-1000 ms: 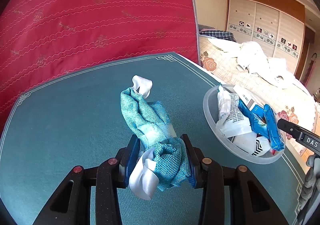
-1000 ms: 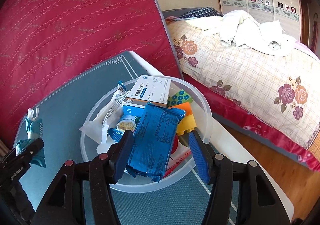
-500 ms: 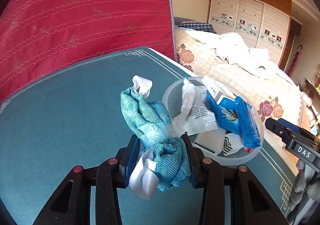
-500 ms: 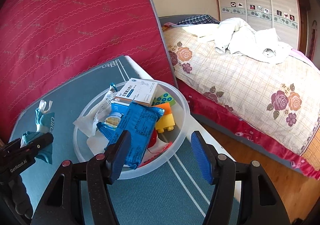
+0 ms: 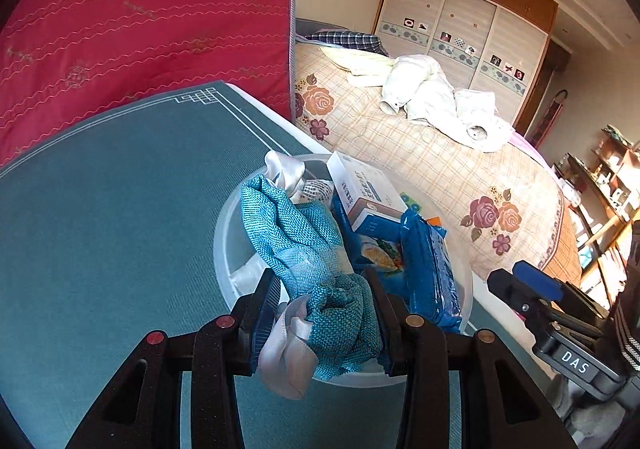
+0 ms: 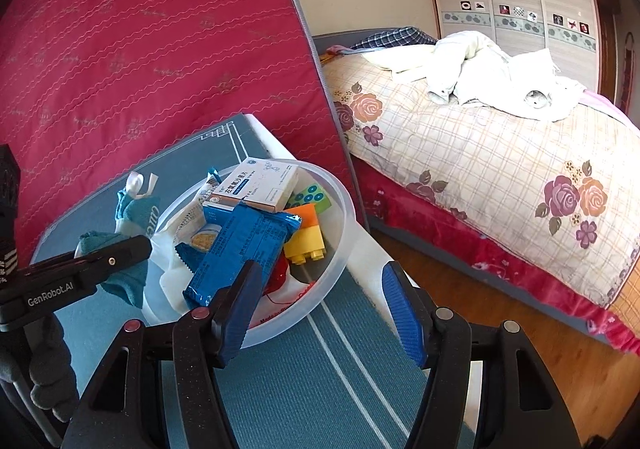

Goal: Organize objects
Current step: 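Carry the blue cloth into the clear bowl and open the left tool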

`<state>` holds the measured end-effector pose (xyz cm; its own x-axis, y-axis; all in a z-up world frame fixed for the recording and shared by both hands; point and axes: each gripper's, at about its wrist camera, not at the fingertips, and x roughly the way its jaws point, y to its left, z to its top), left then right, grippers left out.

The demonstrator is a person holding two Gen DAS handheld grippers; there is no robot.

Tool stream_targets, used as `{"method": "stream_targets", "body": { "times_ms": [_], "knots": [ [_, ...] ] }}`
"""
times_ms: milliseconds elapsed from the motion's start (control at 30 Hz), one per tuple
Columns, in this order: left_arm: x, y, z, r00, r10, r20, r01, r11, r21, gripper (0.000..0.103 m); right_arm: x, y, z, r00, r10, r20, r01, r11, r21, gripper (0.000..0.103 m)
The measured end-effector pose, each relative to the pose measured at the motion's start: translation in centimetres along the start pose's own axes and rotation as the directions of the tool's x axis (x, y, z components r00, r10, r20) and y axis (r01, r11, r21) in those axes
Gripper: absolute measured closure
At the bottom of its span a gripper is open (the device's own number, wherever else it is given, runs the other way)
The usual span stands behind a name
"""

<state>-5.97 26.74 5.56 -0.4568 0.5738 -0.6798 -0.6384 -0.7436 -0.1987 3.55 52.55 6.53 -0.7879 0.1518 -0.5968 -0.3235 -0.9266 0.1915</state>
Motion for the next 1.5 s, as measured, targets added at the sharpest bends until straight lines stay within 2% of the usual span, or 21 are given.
{"method": "stream_targets", "body": {
  "times_ms": [233,633,667,733,767,967,1033,1300,1500],
  "knots": [
    [1.1,-0.8,0.0,1.0,-0.018,-0.018,0.019,1.0,0.023,0.059,0.2,-0.5,0.1,1.0,0.004,-0.003,-0.004,1.0,0.013,0.039],
    [1.0,0.5,-0.7,0.999,-0.052,-0.013,0.052,0.999,-0.007,0.058,0.5,0.0,-0.3,1.0,0.012,-0.016,-0.012,1.0,0.004,0.039],
    [1.0,0.5,-0.8,0.998,-0.056,-0.016,0.056,0.998,-0.009,0.057,0.5,0.1,-0.3,1.0,0.012,-0.017,-0.012,1.0,0.004,0.039],
    [1.0,0.7,-1.0,0.998,-0.055,-0.016,0.055,0.998,-0.021,0.041,0.5,0.2,-0.3,1.0,0.013,-0.017,-0.013,1.0,0.002,0.039],
    [0.9,0.6,-1.0,0.999,-0.053,-0.009,0.052,0.998,-0.026,0.039,0.5,0.2,-0.3,1.0,0.014,-0.017,-0.014,1.0,0.002,0.039],
    [-0.4,0.6,-1.1,0.998,-0.053,0.019,0.054,0.998,-0.018,0.035,0.3,0.3,-0.4,1.0,0.018,-0.015,-0.018,1.0,0.0,0.039],
    [-1.3,0.8,-1.2,0.998,-0.043,0.04,0.044,0.999,-0.018,0.029,0.3,0.4,-0.4,1.0,0.019,-0.013,-0.019,1.0,-0.002,0.039],
    [-4.3,2.2,-1.3,0.989,0.079,0.125,-0.075,0.997,-0.035,0.029,0.2,0.6,-0.5,1.0,0.024,-0.017,-0.024,1.0,-0.005,0.039],
    [-2.9,3.0,-1.6,0.984,0.143,0.107,-0.138,0.989,-0.053,0.029,0.6,0.9,-0.8,0.999,0.029,-0.03,-0.029,0.999,-0.012,0.039]
  ]
}}
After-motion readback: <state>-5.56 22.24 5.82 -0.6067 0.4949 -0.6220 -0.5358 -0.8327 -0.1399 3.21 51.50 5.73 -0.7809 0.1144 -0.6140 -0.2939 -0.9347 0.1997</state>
